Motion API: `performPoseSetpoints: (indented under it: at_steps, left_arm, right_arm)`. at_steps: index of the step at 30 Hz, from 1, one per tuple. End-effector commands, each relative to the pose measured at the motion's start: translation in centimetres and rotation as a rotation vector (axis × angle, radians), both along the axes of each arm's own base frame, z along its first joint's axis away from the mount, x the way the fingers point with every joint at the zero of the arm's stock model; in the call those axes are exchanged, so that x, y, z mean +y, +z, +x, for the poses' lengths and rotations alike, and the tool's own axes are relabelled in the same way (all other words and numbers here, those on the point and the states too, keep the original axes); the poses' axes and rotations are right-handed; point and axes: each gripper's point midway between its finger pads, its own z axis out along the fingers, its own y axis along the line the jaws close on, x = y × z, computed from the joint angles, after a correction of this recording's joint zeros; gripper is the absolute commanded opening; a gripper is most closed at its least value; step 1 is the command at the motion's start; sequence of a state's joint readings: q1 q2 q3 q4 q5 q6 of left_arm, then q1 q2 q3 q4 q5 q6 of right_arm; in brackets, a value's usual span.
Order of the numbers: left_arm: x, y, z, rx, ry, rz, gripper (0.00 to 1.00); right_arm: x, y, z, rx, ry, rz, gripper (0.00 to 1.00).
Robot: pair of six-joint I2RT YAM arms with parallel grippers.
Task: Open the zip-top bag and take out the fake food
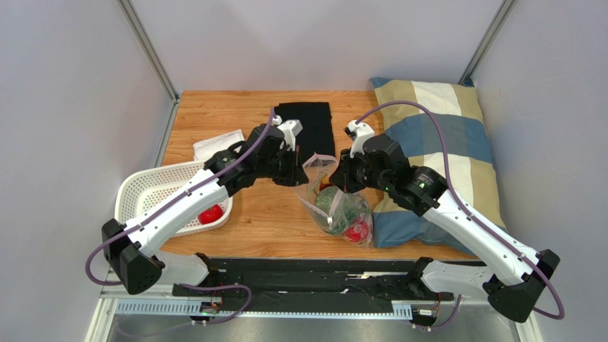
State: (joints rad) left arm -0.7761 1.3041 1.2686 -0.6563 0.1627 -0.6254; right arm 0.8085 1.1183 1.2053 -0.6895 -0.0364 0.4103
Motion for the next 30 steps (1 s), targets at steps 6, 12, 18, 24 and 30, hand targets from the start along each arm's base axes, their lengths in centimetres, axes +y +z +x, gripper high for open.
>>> performPoseSetpoints:
  at_steps: [6,12,18,24,30]
  left_arm:
    - [-3.2,8.1,1.7,-0.226,-0.103,-0.212,0.00]
    - [-4.7,9.0,1.8,-0.215,-0.139,-0.275,0.00]
    - [-4.6,9.7,2.3,-0.241,-0.121,-0.268,0.00]
    - [-1.4,8.3,4.3,-0.164,0.062,-0.120,0.00]
    - [-0.3,9.4,4.2,-0.134,0.065,-0.114,0.24]
  right_arm:
    - [-4.2,2.0,-0.1,0.002,-0.087,-0.170,0.55]
    - [-4.8,1.1,1.0,0.057,-0.116,-0.251,0.65]
    - [-6.1,1.1,2.4,0.046,-0.156,-0.288,0.02]
    - [-4.9,5.4,2.5,-0.034,-0.099,-0.196,0.00]
    - [-3.5,5.7,2.5,-0.010,-0.091,-0.119,0.00]
